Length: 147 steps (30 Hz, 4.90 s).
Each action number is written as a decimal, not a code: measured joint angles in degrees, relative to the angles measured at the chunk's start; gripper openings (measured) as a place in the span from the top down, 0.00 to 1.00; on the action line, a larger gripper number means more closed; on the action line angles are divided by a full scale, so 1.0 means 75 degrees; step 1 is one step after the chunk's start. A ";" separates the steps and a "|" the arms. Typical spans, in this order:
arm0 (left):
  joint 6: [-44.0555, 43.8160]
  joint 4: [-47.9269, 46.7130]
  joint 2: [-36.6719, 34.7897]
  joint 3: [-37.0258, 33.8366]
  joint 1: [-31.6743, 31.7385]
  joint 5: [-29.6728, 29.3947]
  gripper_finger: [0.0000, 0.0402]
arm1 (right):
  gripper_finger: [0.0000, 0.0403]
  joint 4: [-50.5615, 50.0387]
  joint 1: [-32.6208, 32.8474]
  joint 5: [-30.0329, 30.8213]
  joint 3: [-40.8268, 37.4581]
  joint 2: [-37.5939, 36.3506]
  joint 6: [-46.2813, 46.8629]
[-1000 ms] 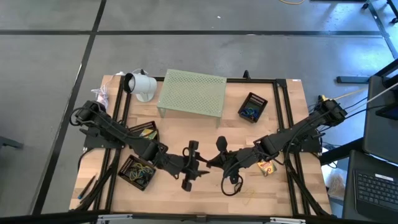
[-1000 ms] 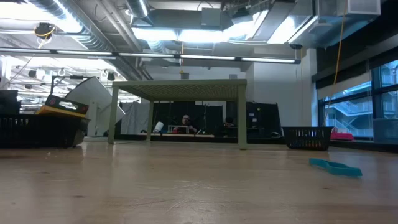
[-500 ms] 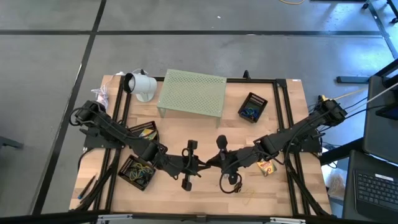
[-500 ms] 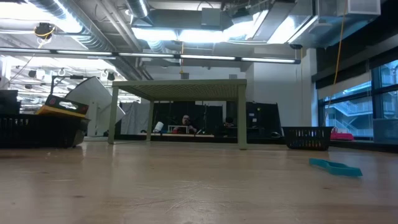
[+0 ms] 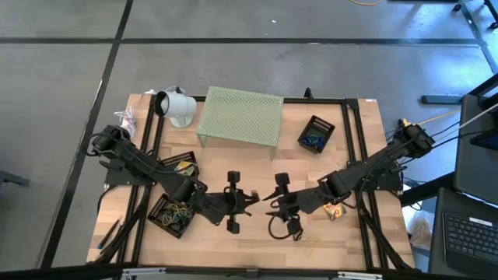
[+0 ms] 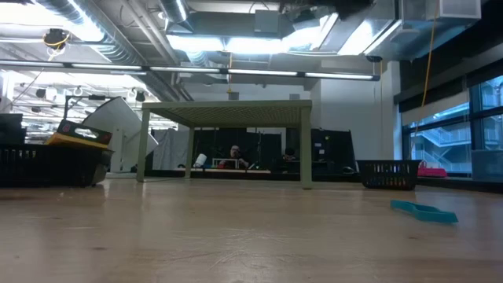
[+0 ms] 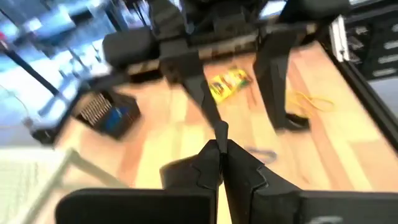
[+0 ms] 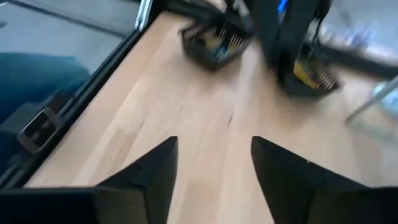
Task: Pick & Place Office Desk Supplies
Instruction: Put the black rubber band into the bottom left black bin, then put the blue rubber band into the bottom left black bin
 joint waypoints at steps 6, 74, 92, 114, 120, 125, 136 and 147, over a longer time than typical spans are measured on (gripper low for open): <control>-0.2461 -0.1975 -0.0223 0.0005 -0.0301 0.0787 0.99 | 0.42 -0.1365 0.0299 -0.0461 0.0000 0.0000 0.1883; -0.9315 -0.8118 -0.0013 0.0005 -0.2346 0.2813 0.72 | 0.45 -0.3516 0.0146 -0.0370 -0.0003 0.1836 0.8512; -0.9310 -0.8120 -0.0010 0.0005 -0.2346 0.2659 0.72 | 0.68 -0.3457 -0.0195 -0.0277 0.0023 0.2527 0.7489; -0.9307 -0.8089 -0.0010 0.0005 -0.2343 0.0699 0.72 | 1.00 -0.3132 -0.0198 0.0375 -0.0029 0.1620 0.6134; -0.9277 -0.7684 -0.0010 0.0005 -0.2322 -0.0945 0.72 | 1.00 -0.1436 -0.0322 0.1271 -0.0021 0.0877 0.4341; -0.8247 -0.6751 -0.0010 0.0005 -0.2206 -0.1825 0.72 | 1.00 0.0704 -0.0509 0.1501 -0.0017 0.0372 0.2289; -0.3745 -0.3345 -0.0010 0.0005 -0.1661 -0.2346 0.71 | 1.00 0.3482 -0.0600 0.1162 -0.0012 0.0128 -0.0444; -0.1347 -0.1206 -0.0010 0.0005 -0.1048 -0.2272 0.71 | 1.00 0.3467 -0.0597 0.0220 -0.0012 0.0128 -0.0674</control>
